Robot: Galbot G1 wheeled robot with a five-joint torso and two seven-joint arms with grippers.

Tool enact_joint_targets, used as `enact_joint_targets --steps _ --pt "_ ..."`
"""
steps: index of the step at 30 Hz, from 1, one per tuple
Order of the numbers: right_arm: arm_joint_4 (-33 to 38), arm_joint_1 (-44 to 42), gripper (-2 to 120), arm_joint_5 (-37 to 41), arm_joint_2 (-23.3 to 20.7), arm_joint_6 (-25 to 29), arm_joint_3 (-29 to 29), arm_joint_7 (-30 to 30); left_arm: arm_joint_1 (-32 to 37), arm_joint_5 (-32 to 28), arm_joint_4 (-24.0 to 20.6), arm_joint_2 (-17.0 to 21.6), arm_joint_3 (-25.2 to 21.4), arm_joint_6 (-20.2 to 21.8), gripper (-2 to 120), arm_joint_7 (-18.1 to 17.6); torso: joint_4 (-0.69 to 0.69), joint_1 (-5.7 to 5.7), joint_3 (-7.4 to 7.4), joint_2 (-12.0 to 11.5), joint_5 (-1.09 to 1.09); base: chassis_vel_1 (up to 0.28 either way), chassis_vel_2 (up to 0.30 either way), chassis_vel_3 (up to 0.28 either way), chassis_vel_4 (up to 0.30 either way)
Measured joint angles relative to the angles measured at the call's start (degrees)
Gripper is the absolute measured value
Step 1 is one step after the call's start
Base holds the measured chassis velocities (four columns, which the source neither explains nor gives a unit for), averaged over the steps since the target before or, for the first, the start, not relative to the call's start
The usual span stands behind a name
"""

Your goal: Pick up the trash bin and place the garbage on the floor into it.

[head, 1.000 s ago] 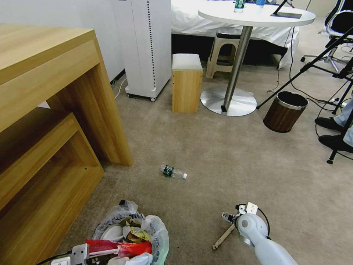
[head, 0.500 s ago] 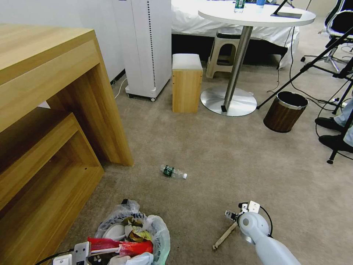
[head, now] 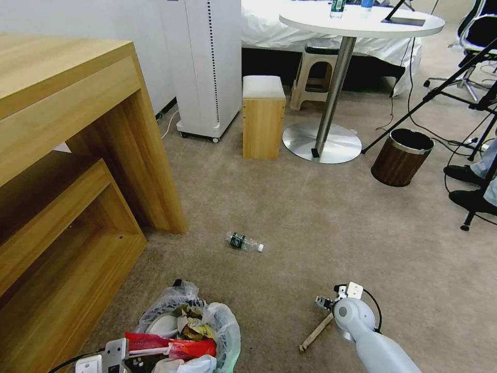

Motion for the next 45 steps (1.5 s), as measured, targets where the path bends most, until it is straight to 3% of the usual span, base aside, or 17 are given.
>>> enact_joint_targets --steps 14,17,20,24,40,45 --pt "-2.08 -0.02 100 -2.78 -0.8 1.66 0.28 -0.83 0.44 1.13 -0.19 -0.6 0.5 -0.01 0 0.36 0.0 0.0 0.0 0.0 -0.01 0.0 0.0 0.0 0.0" --pt "-2.34 -0.11 93 -3.3 -0.83 2.21 0.22 -0.94 0.32 1.22 -0.16 -0.6 0.61 -0.01 0 0.37 0.0 0.0 0.0 0.0 0.0 0.0 0.0 0.0 0.0" --pt "-1.99 -0.35 77 -3.66 -1.16 2.61 0.07 -1.09 0.15 1.47 -0.15 -0.88 1.01 -0.02 0 0.43 0.01 0.0 0.0 0.0 0.01 0.0 0.0 0.0 0.0" --pt "-1.87 -0.35 67 -3.76 -1.47 2.8 0.02 -1.38 0.13 1.73 -0.05 -1.09 1.19 -0.04 0 0.51 0.0 0.0 0.0 0.0 0.0 0.0 0.0 0.0 0.0" --pt "-2.27 -1.05 4 -6.47 -1.8 4.69 -0.12 -2.88 0.18 4.33 0.19 -2.43 2.34 -0.32 0 1.73 -0.01 0.0 0.0 0.0 -0.01 0.0 0.0 0.0 0.0" --pt "-2.39 -0.9 0 -6.48 -1.91 5.07 -0.17 -2.88 0.1 4.41 0.31 -2.45 2.37 -0.4 0 1.73 0.0 0.0 0.0 0.0 0.0 0.0 0.0 0.0 0.0"
